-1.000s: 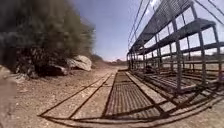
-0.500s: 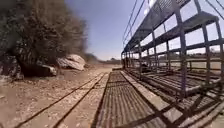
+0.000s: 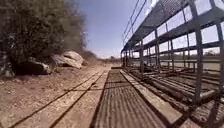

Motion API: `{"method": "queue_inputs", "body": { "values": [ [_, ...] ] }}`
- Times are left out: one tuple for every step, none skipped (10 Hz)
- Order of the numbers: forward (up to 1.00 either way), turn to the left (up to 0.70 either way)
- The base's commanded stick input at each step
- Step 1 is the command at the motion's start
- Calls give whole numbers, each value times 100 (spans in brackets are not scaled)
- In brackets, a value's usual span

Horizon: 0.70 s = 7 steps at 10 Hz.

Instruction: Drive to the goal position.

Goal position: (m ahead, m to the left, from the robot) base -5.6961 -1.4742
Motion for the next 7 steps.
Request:
{"method": "queue_inputs", "body": {
  "values": [
    [69, 0],
    [69, 0],
    [69, 0],
    [69, 0],
    [69, 0],
    [69, 0],
    [69, 0]
  ]
}}
